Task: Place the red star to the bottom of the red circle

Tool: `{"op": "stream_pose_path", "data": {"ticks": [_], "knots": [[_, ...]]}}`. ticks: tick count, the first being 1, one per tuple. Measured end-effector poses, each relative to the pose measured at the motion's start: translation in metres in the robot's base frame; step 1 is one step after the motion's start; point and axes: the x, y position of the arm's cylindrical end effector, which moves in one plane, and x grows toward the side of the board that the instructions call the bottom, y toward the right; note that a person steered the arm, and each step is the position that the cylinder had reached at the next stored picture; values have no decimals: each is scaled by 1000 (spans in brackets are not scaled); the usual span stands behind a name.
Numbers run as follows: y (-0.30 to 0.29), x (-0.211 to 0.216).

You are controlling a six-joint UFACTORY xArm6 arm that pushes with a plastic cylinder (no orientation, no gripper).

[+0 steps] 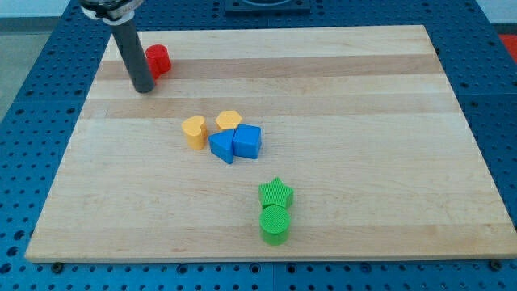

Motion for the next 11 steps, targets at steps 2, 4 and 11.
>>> {"op": "stream_pose_path", "data": {"ticks": [2, 4, 11], "knots": [[-41, 15], [-41, 8], [8, -45]]}}
